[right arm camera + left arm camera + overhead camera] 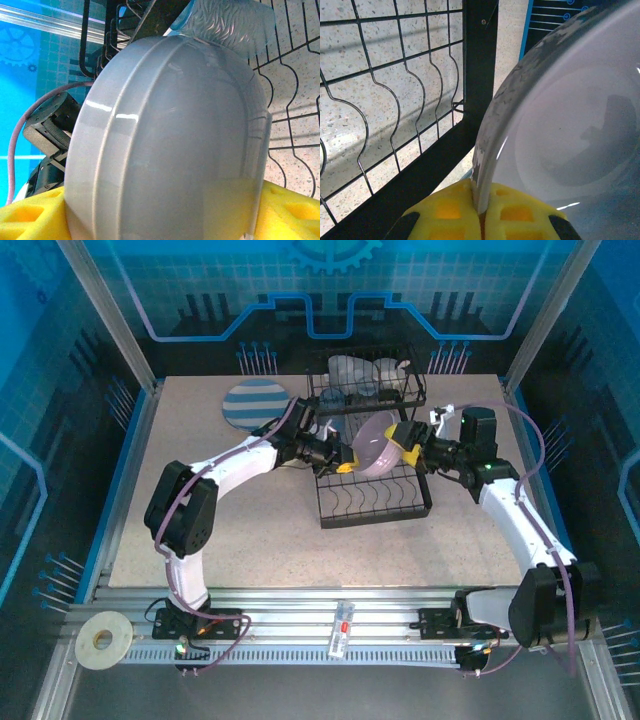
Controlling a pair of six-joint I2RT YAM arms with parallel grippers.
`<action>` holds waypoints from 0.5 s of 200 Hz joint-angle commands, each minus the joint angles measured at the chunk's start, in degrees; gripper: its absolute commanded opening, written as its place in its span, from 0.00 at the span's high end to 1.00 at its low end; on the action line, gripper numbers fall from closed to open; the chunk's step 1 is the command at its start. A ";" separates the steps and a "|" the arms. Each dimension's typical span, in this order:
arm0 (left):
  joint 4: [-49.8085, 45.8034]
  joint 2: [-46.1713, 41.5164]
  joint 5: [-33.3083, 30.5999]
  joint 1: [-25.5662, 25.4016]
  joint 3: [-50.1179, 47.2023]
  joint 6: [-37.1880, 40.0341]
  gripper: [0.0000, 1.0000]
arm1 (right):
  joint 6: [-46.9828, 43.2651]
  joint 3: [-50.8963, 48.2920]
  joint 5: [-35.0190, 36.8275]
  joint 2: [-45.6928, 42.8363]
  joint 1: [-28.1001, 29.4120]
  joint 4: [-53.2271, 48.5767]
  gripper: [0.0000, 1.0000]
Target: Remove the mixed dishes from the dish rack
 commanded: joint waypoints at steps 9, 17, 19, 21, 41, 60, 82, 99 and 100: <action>2.45 -1.60 2.75 -1.57 0.29 1.56 1.00 | 2.13 1.37 -2.58 -2.12 -0.60 6.04 0.64; 2.51 -1.95 2.62 -1.68 0.00 1.37 1.00 | 1.88 1.45 -2.58 -2.21 -0.64 5.69 0.62; 2.54 -2.10 2.64 -1.67 -0.13 1.39 1.00 | 1.82 1.44 -2.58 -2.25 -0.65 5.66 0.61; 2.62 -2.21 2.67 -1.67 -0.19 1.33 1.00 | 1.75 1.52 -2.58 -2.28 -0.65 5.58 0.60; 3.30 -3.28 2.49 -1.74 -1.12 0.71 1.00 | 1.04 1.64 -2.00 -2.74 -0.65 4.74 0.31; 3.56 -4.32 2.20 -1.81 -1.99 0.67 1.00 | -0.06 1.66 -1.26 -3.40 -0.53 4.07 0.00; 3.64 -5.51 1.90 -1.74 -3.20 0.65 1.00 | -1.03 1.64 -0.17 -4.43 -0.30 3.90 0.00; 3.76 -6.41 1.71 -1.81 -4.19 0.69 1.00 | -1.77 1.36 0.89 -5.48 -0.23 3.85 0.00; 3.72 -6.45 1.71 -1.81 -4.26 0.69 1.00 | -1.79 1.37 0.96 -5.51 -0.26 3.90 0.00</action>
